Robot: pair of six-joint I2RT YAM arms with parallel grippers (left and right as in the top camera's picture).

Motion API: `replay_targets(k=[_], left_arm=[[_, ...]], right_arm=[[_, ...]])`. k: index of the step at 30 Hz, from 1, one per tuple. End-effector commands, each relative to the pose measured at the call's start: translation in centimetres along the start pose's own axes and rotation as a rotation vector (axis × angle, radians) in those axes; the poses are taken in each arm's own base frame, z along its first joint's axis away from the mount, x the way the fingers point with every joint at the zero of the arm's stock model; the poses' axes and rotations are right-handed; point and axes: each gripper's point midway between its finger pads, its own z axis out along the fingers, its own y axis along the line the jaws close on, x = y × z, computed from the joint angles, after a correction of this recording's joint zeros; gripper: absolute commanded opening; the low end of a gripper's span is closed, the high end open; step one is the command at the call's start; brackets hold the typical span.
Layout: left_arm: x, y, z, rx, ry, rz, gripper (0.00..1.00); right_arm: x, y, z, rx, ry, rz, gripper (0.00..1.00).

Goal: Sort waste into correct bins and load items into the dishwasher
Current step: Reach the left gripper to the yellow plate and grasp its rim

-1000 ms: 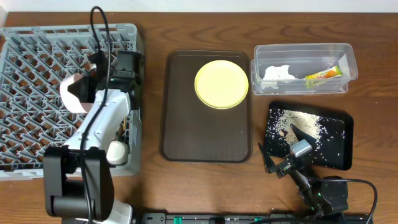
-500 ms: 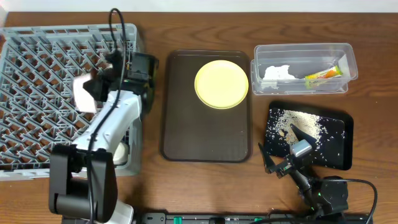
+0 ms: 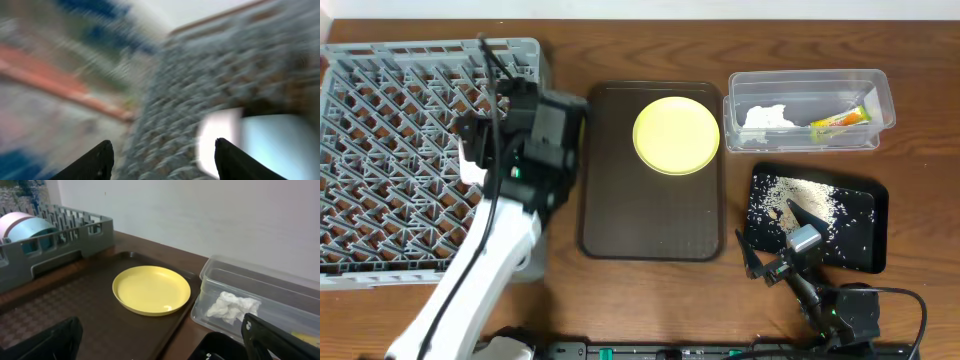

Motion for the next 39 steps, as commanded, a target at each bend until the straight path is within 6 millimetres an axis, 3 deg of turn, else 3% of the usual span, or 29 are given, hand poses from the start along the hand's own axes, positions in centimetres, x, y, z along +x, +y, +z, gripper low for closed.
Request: replay_targets(k=[1,5,8,12,19,26,33,35,39], left_arm=[[-1.4,-5.8,-4.4,0.387,-0.098,-0.021,0.65],[-2.4,-12.9,-11.2,0.817,-0.149,-0.064,0.65],[-2.8,-16.9,-13.4,0.966,-0.142,-0.069,0.66],[-1.9,-21.7,-11.1,0.955,-0.063,-0.072,0.67],[2.2,-29.7,-6.1,1.038,0.225,-0.22,0.67],[3.6,-32.0,-1.5,1.096,0.412,-0.447,0.65],[6.7,-34.6,-1.3,1.166,0.535,-0.432,0.56],[7.4,-35.2,-1.6,1.173,0.543,-0.399,0.51],[8.5,-35.4,-1.9,1.169,0.564,-0.354,0.28]], right_arm=[[0.1,0.0,0.0,0.002,-0.002,-0.01,0.99],[0.1,0.0,0.0,0.002,-0.002,-0.01,0.99],[0.0,0.0,0.0,0.002,-0.003,-0.01,0.99],[0.1,0.0,0.0,0.002,-0.002,-0.01,0.99],[0.1,0.0,0.0,0.002,-0.002,-0.01,0.99],[0.1,0.0,0.0,0.002,-0.002,-0.01,0.99],[0.0,0.0,0.0,0.002,-0.003,-0.01,0.99],[0.1,0.0,0.0,0.002,-0.002,-0.01,0.99],[0.0,0.0,0.0,0.002,-0.003,-0.01,0.99]])
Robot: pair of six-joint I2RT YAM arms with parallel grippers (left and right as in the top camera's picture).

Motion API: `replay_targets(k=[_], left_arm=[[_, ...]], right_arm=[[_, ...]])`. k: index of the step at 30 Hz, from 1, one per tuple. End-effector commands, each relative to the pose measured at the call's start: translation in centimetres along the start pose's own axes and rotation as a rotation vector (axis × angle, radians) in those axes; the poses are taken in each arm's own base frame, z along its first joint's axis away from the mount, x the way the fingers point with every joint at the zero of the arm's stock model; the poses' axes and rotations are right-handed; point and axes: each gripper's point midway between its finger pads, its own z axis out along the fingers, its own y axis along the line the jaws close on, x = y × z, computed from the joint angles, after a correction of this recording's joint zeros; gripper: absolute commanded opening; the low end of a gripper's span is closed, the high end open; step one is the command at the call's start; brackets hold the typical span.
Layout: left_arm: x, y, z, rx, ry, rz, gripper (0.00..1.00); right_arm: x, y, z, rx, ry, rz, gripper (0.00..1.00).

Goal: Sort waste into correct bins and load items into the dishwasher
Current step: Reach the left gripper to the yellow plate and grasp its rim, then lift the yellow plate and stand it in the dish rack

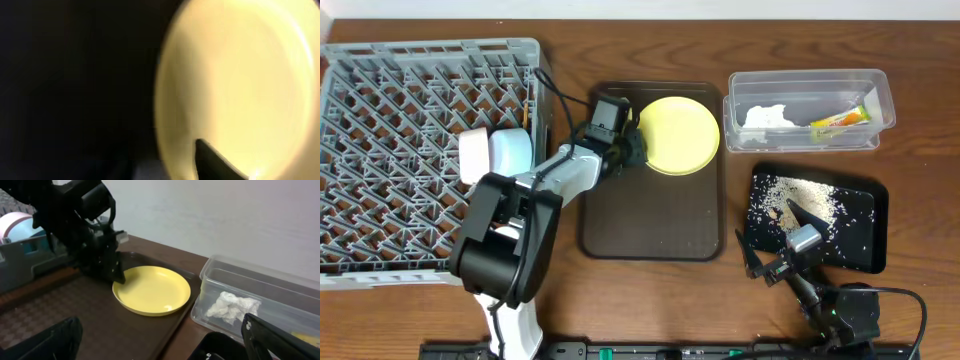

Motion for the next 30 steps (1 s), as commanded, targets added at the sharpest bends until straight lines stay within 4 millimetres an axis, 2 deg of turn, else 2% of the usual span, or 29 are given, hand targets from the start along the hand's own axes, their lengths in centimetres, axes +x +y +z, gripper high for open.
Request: replay_targets(k=[1,2,3,7,10,12,14,17,20,25,27,30], left_arm=[[2.7,0.8,1.3,-0.012,0.097,0.004,0.19],[2.7,0.9,1.2,-0.015,0.1,0.001,0.09],[2.7,1.0,0.9,-0.019,0.101,-0.003,0.06],[1.7,1.1,-1.1,-0.06,0.078,-0.004,0.06],[-0.1,1.0,-4.6,-0.124,0.025,0.027,0.06],[-1.5,0.9,-8.0,-0.178,-0.023,0.075,0.06],[-2.6,1.6,-12.5,-0.278,-0.073,0.117,0.06],[-3.4,4.0,-19.9,-0.484,-0.167,0.15,0.06],[-4.5,6.8,-28.1,-0.718,-0.337,0.183,0.06],[-6.2,9.1,-40.3,-1.038,-0.634,0.205,0.06],[-6.5,9.7,-42.6,-1.115,-0.649,0.243,0.06],[-6.5,11.3,-43.7,-1.222,-0.531,0.367,0.06]], right_arm=[[0.1,0.0,0.0,0.002,-0.002,-0.01,0.99],[0.1,0.0,0.0,0.002,-0.002,-0.01,0.99],[0.1,0.0,0.0,0.002,-0.002,-0.01,0.99],[0.1,0.0,0.0,0.002,-0.002,-0.01,0.99],[0.1,0.0,0.0,0.002,-0.002,-0.01,0.99],[0.1,0.0,0.0,0.002,-0.002,-0.01,0.99],[0.1,0.0,0.0,0.002,-0.002,-0.01,0.99],[0.1,0.0,0.0,0.002,-0.002,-0.01,0.99],[0.1,0.0,0.0,0.002,-0.002,-0.01,0.99],[0.1,0.0,0.0,0.002,-0.002,-0.01,0.99],[0.1,0.0,0.0,0.002,-0.002,-0.01,0.99],[0.1,0.0,0.0,0.002,-0.002,-0.01,0.99]])
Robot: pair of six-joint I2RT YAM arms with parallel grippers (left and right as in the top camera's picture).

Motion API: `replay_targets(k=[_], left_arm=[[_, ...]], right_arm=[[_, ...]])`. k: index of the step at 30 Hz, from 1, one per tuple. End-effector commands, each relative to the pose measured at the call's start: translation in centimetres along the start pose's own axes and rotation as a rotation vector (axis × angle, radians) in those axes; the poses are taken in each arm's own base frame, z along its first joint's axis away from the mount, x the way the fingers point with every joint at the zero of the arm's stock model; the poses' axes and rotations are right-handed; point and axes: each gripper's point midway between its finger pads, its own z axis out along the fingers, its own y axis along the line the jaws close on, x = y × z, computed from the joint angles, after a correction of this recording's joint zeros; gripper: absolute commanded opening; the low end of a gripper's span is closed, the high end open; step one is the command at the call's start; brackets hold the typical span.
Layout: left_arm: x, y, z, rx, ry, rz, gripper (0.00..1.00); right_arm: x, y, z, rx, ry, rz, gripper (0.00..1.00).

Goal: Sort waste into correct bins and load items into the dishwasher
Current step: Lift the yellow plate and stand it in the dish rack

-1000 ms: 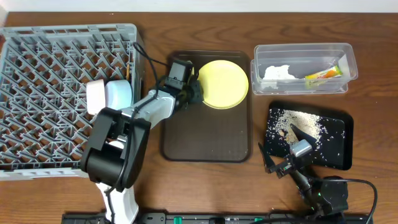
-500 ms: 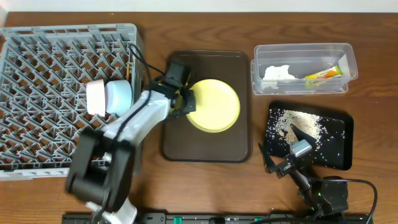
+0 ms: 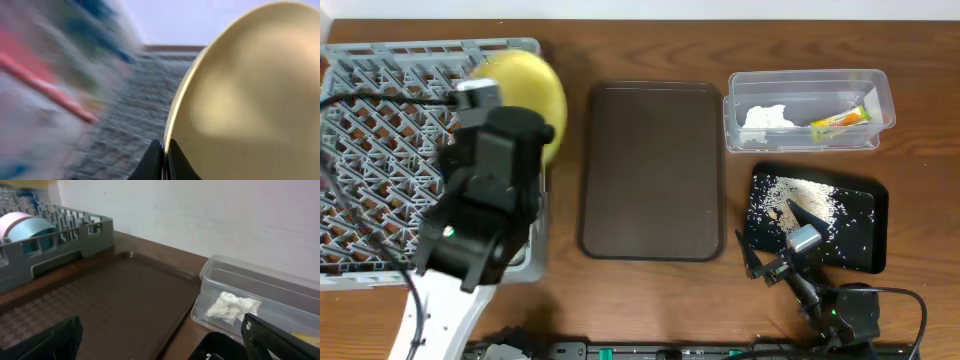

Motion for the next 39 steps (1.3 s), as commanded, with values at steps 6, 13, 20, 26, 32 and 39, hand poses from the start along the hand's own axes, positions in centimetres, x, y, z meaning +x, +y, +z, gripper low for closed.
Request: replay_targets(k=[6,13,20,26,32,39], left_arm=[[2.3,5.5,4.1,-0.283,0.18,0.419,0.06],[2.4,6.2,8.3,-0.354,0.237,0.452,0.06],[2.6,4.6,11.3,-0.322,0.245,0.472,0.06],[2.0,5.0,12.4,-0.33,0.239,0.525,0.06],[2.3,6.5,13.5,-0.314,0.246,0.505,0.06],[2.7,6.9,15.2,-0.228,0.221,0.474,0.06]], right_arm=[[0.1,0.0,0.0,0.002,-0.002,-0.01,0.99],[0.1,0.0,0.0,0.002,-0.002,-0.01,0.99],[0.1,0.0,0.0,0.002,-0.002,-0.01,0.99],[0.1,0.0,0.0,0.002,-0.002,-0.01,0.99],[0.1,0.0,0.0,0.002,-0.002,-0.01,0.99],[0.1,0.0,0.0,0.002,-0.002,-0.01,0.99]])
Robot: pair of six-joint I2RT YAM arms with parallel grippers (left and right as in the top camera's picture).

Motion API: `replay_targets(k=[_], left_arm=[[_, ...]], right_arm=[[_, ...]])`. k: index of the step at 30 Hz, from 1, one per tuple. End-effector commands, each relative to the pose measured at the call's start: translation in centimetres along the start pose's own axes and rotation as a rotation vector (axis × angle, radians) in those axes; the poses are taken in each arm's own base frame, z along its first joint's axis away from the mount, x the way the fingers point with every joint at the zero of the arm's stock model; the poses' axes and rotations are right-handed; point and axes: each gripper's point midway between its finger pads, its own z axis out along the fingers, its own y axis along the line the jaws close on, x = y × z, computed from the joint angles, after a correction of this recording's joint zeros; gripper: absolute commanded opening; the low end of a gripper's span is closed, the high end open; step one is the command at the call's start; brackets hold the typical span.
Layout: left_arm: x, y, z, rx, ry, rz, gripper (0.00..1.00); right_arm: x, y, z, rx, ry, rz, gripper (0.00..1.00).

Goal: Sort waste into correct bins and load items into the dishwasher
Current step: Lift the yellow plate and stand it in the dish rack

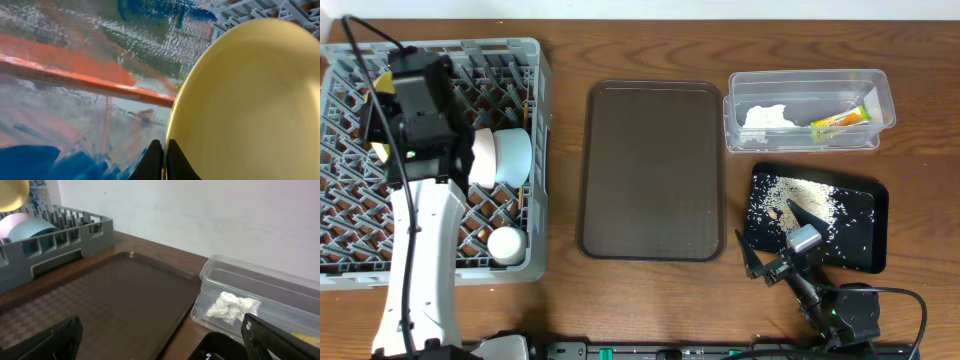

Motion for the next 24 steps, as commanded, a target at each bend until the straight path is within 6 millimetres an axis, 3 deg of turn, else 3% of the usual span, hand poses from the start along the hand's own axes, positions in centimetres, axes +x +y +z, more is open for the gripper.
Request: replay_targets(k=[1,11,21,24], left_arm=[[-0.2,-0.7,0.8,0.071,-0.038,0.002,0.06],[0.9,-1.9,3.8,0.134,-0.014,-0.006,0.06],[1.6,-5.1,5.9,0.175,0.042,0.052,0.06],[1.4,-4.6,6.1,0.146,0.04,0.059,0.06]], right_arm=[[0.1,0.0,0.0,0.002,-0.002,-0.01,0.99],[0.1,0.0,0.0,0.002,-0.002,-0.01,0.99],[0.1,0.0,0.0,0.002,-0.002,-0.01,0.99],[0.1,0.0,0.0,0.002,-0.002,-0.01,0.99]])
